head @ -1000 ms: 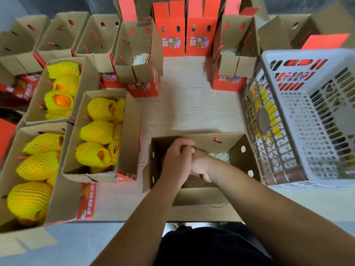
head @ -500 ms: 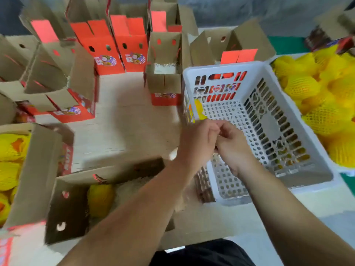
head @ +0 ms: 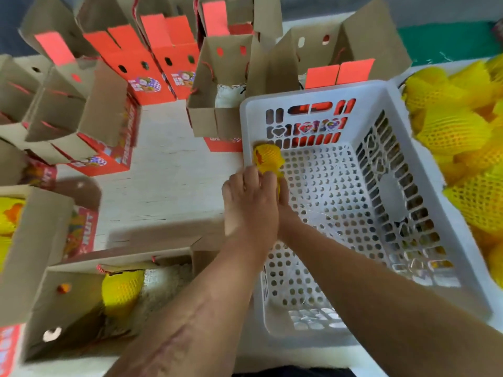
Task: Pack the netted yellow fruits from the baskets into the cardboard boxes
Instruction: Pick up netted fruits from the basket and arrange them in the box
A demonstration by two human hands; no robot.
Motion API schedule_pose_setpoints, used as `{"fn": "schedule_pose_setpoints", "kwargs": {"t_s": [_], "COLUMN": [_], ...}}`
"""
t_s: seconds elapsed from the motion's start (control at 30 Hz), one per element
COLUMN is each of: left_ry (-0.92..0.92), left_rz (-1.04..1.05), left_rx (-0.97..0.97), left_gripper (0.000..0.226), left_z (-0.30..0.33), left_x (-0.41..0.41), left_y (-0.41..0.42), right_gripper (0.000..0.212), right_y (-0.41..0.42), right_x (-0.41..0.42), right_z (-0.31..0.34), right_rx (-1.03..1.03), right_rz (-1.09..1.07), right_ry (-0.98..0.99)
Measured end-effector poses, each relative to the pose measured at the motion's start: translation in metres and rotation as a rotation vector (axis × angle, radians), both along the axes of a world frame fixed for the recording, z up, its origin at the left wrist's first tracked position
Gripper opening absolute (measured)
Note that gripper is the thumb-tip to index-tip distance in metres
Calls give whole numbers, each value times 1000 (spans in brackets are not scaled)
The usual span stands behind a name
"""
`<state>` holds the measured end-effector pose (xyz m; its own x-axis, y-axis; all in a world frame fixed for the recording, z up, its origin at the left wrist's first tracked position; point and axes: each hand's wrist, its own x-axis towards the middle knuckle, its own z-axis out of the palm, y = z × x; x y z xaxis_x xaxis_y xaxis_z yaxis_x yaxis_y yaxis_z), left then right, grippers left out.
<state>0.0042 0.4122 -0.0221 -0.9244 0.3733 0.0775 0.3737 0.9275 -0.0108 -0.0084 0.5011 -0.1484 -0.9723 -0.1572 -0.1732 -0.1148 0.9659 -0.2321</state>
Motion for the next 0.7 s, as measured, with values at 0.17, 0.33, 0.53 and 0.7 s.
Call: {"fn": "schedule_pose_setpoints", "kwargs": {"t_s": [0.17,0.33,0.53,0.7], "left_ry": [-77,-86,-51,-136], "left_rz": [35,8,-12,-65], "left_rx": [82,132,218,631], "left_gripper": [50,62,64,47], "left_z": [-1,-1,-5,-2], "left_x": [-2,-4,0,21], "left_y": [-1,-3,-5,-24], "right_gripper": [105,70,64,86], "right_y": [9,18,16,26], "right_x": [23,30,42,69], "right_z": [-4,0,38,115], "right_rx": [-99,-440,-524,-1052], "right_rz": [42,-348,-471,-783], "right_ry": [17,-274,-236,-51]}}
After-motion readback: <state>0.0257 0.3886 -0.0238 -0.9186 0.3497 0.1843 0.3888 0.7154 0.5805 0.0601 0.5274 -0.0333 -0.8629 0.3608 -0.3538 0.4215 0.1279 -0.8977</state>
